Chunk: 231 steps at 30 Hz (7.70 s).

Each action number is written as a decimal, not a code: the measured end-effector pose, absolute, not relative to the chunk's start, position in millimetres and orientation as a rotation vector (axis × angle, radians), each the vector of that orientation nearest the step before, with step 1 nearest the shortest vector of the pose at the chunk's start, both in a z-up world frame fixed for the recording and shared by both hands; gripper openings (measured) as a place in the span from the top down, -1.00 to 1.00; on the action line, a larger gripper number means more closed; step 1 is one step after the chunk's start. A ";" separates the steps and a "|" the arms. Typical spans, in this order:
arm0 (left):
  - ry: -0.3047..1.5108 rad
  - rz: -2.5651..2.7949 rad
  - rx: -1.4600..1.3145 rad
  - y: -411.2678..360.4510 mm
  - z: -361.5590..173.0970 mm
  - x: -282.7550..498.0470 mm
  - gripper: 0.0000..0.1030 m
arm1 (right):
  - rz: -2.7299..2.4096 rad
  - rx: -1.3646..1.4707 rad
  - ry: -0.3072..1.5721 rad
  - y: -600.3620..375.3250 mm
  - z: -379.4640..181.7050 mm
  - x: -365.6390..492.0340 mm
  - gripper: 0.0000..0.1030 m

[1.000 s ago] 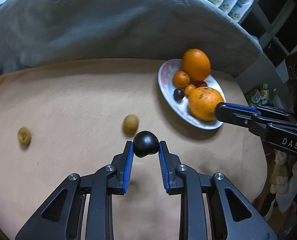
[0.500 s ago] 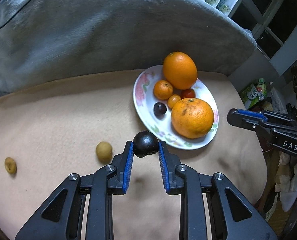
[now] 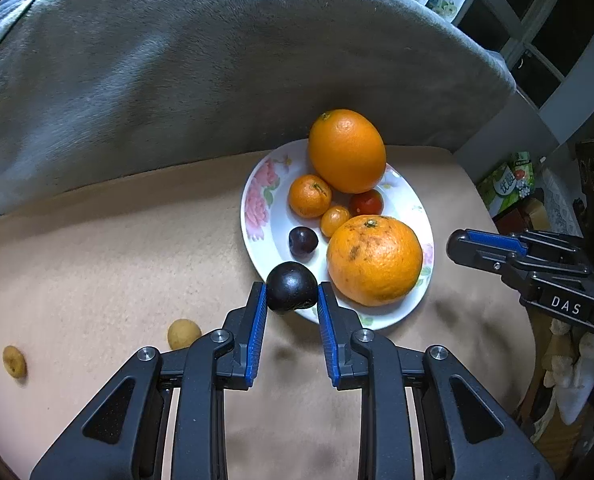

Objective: Organize fruits
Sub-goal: 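Carry the plum in the left gripper while the right gripper carries its plum over the plate, then lower both plums onto the plate and open both grippers, then move the left tool to a small brown pear while the right tool approaches a brown longan, then close the left gripper on the pear while the right gripper closes on the longan, then carry the pear in the left gripper while the right gripper carries the longan to the plate, then lower the pear and longan onto the plate and open both grippers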

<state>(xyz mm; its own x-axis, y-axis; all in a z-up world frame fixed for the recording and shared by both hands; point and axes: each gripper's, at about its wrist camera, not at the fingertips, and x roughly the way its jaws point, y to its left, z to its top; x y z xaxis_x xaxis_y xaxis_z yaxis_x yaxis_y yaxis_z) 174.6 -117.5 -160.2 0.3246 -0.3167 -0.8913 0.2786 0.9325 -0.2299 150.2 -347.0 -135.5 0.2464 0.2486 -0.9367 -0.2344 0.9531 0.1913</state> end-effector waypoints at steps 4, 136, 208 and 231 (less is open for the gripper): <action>1.185 -0.394 -0.032 -119.1 -162.3 179.8 0.54 | 0.328 0.015 1.284 -348.5 -139.3 154.3 0.55; 1.217 0.024 -0.278 122.3 -215.4 126.7 0.37 | 0.526 -0.227 1.379 -125.9 -230.0 155.4 0.33; 1.110 -0.352 -0.104 -128.3 -152.6 204.8 0.51 | 0.387 -0.057 1.210 -331.7 -132.1 187.0 0.48; 1.065 -0.328 -0.046 -131.4 -125.7 186.1 -0.29 | 0.344 -0.046 1.163 -337.9 -107.8 168.4 -0.35</action>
